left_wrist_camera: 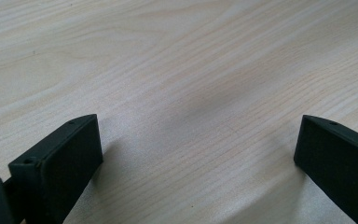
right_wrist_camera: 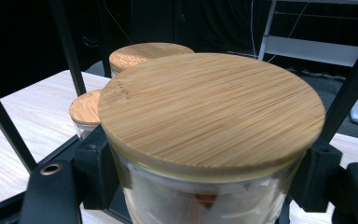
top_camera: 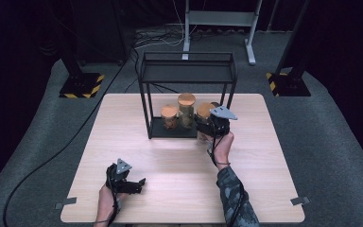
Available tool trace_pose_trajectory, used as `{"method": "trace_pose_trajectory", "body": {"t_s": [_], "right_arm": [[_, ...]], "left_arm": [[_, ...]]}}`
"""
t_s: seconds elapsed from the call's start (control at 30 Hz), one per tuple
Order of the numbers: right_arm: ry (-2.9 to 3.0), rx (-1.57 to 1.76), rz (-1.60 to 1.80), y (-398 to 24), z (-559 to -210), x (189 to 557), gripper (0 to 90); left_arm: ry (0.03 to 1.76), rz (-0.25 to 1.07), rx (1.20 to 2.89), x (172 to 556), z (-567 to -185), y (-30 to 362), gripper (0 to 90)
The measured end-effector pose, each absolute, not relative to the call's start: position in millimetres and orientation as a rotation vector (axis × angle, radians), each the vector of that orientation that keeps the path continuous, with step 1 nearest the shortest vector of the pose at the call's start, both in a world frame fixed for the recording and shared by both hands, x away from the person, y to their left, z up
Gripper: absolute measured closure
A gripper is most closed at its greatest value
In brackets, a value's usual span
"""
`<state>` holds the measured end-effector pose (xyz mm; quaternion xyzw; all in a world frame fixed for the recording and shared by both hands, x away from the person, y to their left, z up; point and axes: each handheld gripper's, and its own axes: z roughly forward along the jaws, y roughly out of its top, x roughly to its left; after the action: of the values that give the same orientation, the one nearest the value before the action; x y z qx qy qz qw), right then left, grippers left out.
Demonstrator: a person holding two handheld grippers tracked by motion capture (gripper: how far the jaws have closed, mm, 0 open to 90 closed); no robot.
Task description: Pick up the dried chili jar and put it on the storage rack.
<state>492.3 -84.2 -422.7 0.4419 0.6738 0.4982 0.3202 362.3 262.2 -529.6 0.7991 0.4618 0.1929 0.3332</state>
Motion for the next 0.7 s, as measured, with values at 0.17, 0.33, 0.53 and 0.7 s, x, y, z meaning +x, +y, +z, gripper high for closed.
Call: {"method": "trace_pose_trajectory", "body": {"t_s": [0.17,0.33,0.53,0.7], "right_arm": [[1.771,1.172,1.303,-83,-424,496,24.4],[1.768,1.181,1.299,-82,-426,501,24.4],[1.767,1.190,1.296,-80,-429,505,24.4],[1.767,1.206,1.291,-76,-434,511,24.4]], "left_arm": [[1.206,0.503,2.086,362,-530,262,0.2],[1.206,0.504,2.086,362,-530,262,0.2],[1.205,0.503,2.086,362,-530,262,0.2],[1.205,0.503,2.085,362,-530,262,0.2]]}}
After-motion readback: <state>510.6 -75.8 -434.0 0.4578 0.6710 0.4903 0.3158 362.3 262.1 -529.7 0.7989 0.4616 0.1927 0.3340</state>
